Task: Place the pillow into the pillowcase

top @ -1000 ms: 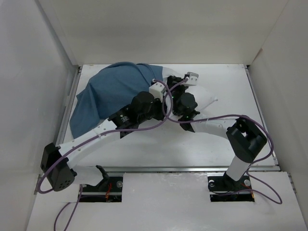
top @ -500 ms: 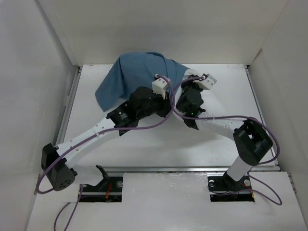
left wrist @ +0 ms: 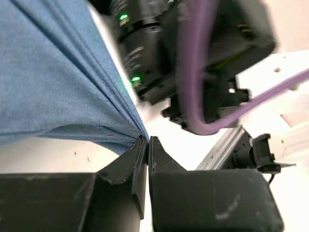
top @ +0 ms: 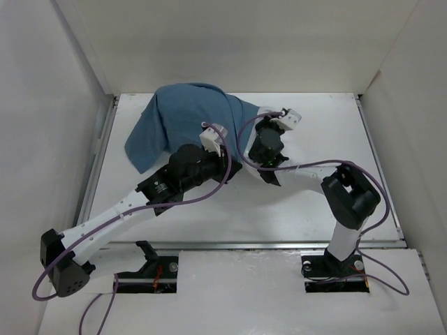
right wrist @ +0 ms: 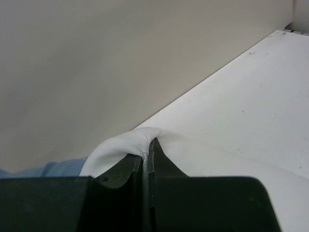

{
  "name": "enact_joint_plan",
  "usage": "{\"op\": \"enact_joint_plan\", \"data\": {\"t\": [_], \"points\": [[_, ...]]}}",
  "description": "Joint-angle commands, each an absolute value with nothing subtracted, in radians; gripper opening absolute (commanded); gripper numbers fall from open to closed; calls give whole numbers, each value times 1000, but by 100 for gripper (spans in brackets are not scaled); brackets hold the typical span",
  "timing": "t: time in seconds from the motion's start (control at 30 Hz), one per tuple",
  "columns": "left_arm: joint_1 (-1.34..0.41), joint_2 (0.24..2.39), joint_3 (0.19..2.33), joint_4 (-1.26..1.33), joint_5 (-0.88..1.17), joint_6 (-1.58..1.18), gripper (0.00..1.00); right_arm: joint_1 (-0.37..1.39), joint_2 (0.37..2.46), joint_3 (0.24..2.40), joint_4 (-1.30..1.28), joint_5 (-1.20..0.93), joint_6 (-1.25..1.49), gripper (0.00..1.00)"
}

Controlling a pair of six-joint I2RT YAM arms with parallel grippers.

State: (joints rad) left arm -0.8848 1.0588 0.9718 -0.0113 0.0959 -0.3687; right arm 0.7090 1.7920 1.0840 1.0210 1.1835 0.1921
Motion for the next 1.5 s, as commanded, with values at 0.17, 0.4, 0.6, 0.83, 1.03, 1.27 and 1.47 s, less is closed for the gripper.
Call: {"op": "enact_joint_plan", "data": {"t": [0.17,0.4,0.6,0.83,1.03,1.27,1.47], "points": [[-945,995,1006,-26,97,-535,100,655,1642,925,1060,618,259,18],[-945,986,1144,-181,-145,-500,100,655,1517,815,878,-59,229,49],[-913,1025,1201,-296,-442,-548,100,655,1522,836,701,-244,178,94],[-792,1155,1204,-359,-465,-618,100,637,1339,860,516,25,178,100],[-692,1308,1171,-255,-295,-612,100,474,1445,1063,191,104,239,100],[-640,1511,1255,-245,-233,-577,100,382,1517,1043,123,-86,310,97],[-571,1600,1292,-223,-186,-546,100,425,1442,890,167,-492,330,93]]}}
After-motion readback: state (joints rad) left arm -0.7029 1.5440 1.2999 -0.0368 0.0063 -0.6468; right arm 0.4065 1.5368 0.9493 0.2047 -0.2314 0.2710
